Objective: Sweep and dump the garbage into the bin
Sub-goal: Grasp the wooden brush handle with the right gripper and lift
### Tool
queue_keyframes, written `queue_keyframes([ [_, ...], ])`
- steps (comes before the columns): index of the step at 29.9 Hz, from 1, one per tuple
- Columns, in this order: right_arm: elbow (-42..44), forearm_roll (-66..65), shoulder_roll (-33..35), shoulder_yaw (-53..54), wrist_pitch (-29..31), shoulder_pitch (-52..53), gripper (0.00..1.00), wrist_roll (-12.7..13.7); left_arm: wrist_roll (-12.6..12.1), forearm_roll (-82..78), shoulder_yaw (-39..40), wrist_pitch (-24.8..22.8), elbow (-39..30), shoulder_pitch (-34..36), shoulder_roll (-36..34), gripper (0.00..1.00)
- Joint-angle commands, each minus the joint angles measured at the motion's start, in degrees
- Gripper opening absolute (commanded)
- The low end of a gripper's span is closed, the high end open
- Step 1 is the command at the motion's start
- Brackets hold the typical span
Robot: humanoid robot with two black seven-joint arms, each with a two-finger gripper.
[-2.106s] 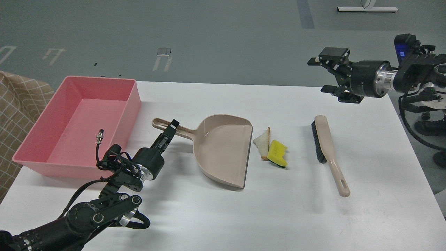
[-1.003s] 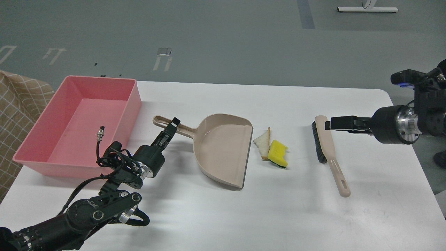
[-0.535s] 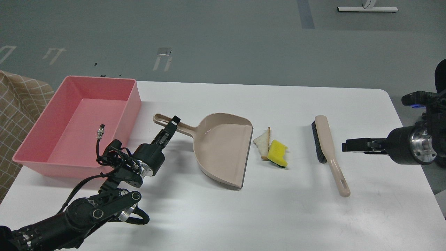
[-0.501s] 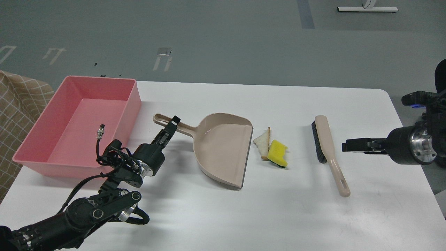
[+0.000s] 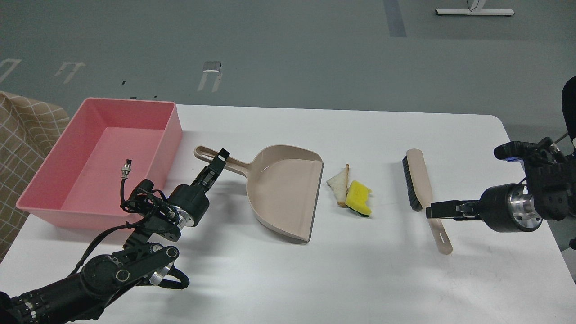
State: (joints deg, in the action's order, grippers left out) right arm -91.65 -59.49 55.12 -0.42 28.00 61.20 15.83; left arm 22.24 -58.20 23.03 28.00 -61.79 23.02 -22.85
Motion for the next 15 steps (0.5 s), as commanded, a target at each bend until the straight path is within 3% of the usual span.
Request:
queue_keyframes([
  [1,0.07,-0.01,-0.1,-0.02,0.0,-0.38,0.86,0.6,0.0,0.01,0.0,0.0,0.01,0.01,-0.01,0.0],
  [10,0.16,-0.01,-0.1,0.07,0.0,-0.99,0.78,1.13,0.0,0.01,0.0,0.0,0.01,-0.08,0.17,0.0],
  [15,0.25,-0.01,-0.8,-0.02,0.0,-0.91,0.68,1.13,0.0,0.01,0.0,0.0,0.01,0.01,0.08,0.0],
])
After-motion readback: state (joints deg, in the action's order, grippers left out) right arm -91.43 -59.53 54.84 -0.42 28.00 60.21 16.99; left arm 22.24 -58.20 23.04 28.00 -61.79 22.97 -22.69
